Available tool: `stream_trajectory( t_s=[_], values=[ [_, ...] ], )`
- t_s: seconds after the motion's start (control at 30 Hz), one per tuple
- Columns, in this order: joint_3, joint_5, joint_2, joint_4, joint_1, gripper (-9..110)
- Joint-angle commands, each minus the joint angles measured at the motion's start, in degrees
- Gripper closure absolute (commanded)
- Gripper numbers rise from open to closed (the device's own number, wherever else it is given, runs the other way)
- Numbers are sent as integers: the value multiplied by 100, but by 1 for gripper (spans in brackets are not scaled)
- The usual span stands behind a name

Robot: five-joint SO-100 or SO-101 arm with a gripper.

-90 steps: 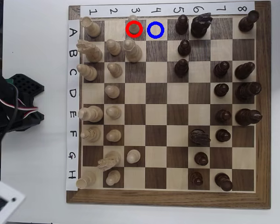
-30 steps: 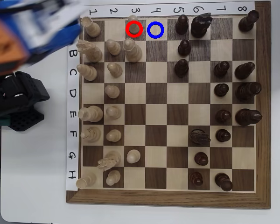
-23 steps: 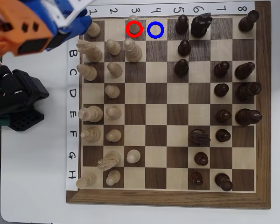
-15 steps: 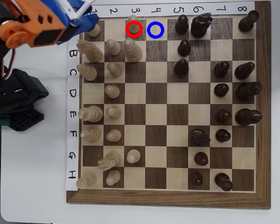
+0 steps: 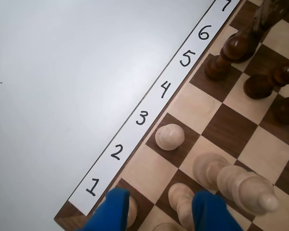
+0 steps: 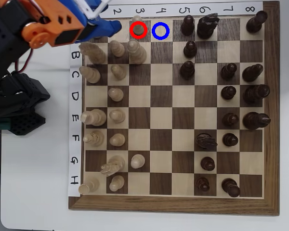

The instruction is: Move the piece to destination

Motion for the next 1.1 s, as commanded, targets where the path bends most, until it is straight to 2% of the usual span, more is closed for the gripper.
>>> stream_trajectory(
  t_s=[0.0,0.73,1.07],
  values=[
    [35,2224,-202,-1028,26,81],
    [492,1397,-826,-2382,536,84],
    [844,1811,-888,-2900,475,84]
  ],
)
